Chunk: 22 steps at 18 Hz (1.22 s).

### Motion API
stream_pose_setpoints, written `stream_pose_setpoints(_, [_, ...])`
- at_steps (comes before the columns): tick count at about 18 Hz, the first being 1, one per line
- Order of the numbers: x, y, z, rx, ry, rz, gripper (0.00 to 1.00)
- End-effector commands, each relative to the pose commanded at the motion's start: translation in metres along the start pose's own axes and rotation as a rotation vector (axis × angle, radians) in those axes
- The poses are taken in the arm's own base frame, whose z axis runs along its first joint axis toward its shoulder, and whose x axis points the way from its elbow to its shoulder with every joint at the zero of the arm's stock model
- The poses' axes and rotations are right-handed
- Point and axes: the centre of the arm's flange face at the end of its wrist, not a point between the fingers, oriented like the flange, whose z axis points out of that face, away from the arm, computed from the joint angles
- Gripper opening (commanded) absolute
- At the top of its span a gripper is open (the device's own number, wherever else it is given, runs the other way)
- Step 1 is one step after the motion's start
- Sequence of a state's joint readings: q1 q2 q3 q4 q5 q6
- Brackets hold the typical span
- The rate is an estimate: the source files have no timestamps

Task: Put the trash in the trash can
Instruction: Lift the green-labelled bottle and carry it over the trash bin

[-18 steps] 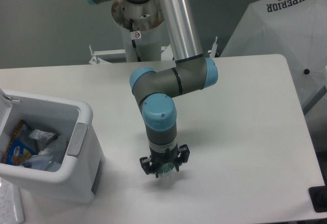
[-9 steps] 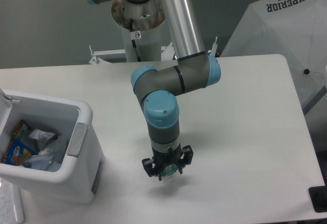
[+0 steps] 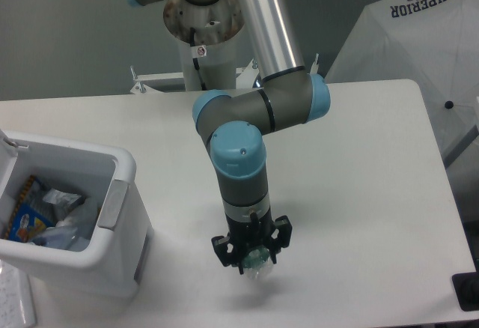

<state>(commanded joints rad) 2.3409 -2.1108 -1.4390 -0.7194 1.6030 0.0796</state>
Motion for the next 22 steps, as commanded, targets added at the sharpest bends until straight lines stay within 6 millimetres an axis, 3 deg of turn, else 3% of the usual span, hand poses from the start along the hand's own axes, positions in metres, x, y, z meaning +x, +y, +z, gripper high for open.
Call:
stream_pose_setpoints(7, [-0.007,-0.025,-0.059,0.12,-0.012,0.014,0.67])
stream_pose_setpoints(14, [-0.018,-0.062,-0.142,0.286,-0.031,0.015,0.67])
stream_pose_setpoints(22, [-0.011,-0.066,-0.223,0.402,-0.031,0.02,0.67])
